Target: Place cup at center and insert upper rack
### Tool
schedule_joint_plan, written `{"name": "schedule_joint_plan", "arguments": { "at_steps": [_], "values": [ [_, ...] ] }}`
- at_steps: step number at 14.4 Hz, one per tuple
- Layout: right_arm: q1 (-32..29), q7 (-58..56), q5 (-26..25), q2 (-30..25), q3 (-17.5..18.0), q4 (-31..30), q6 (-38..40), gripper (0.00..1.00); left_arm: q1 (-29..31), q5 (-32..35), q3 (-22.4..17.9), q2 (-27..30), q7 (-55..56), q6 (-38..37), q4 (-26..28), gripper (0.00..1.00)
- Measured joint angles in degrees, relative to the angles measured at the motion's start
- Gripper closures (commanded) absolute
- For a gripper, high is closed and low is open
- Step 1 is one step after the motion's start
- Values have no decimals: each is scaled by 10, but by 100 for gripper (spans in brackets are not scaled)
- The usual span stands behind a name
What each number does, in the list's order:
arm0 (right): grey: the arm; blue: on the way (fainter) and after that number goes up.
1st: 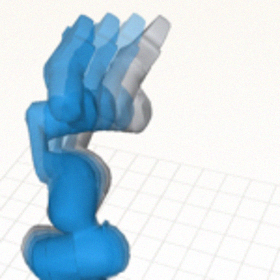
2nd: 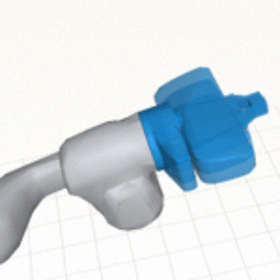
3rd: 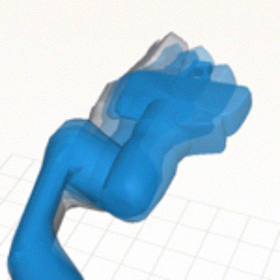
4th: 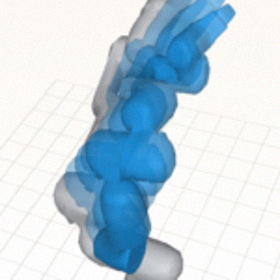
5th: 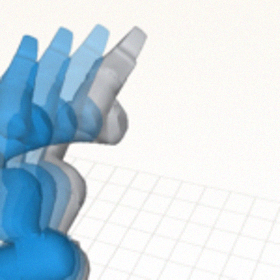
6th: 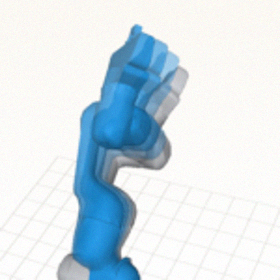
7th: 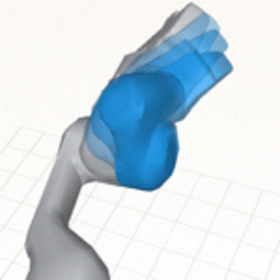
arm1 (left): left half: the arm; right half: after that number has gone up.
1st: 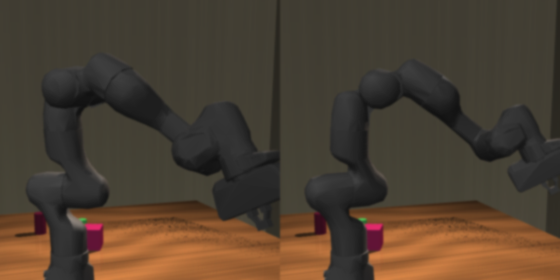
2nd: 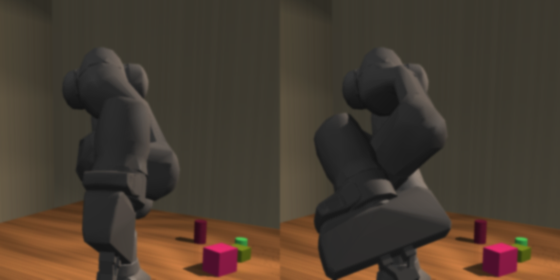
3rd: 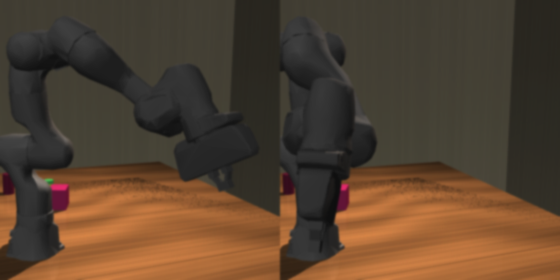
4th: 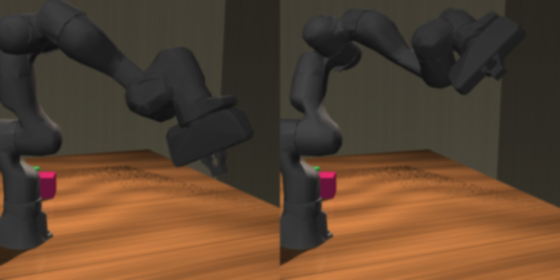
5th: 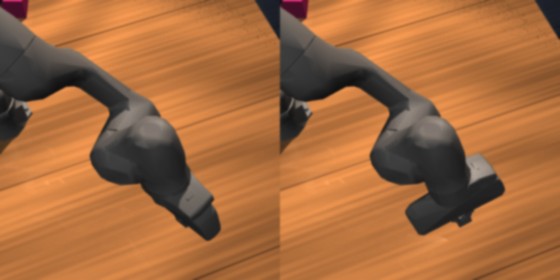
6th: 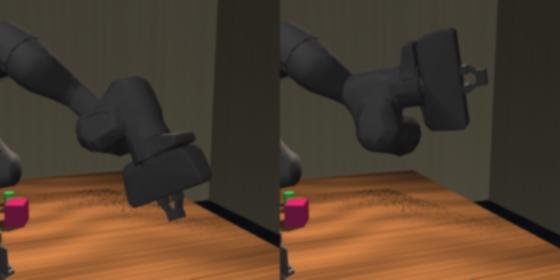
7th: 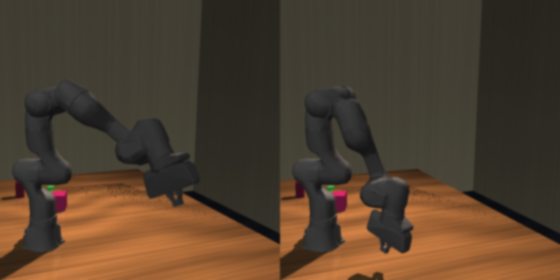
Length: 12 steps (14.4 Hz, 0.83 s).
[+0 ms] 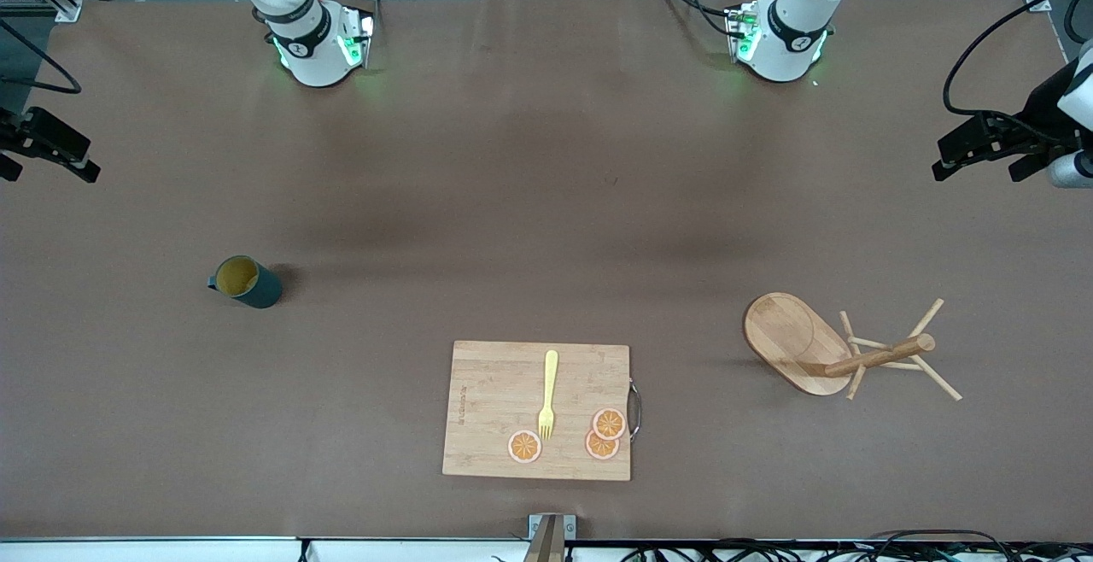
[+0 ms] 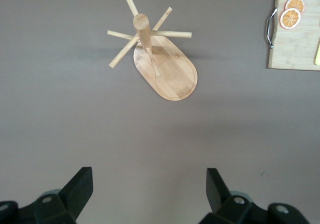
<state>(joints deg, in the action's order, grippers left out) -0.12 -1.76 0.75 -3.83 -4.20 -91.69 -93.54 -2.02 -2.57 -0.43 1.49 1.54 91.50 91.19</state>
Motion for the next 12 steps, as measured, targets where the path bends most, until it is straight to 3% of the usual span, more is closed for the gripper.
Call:
{"name": "schedule_joint_plan", "arguments": {
  "at_steps": [12],
  "values": [
    [0, 0, 0, 18, 1, -2, 1, 0, 0, 0, 1, 0, 0, 4, 0, 0]
  ]
}}
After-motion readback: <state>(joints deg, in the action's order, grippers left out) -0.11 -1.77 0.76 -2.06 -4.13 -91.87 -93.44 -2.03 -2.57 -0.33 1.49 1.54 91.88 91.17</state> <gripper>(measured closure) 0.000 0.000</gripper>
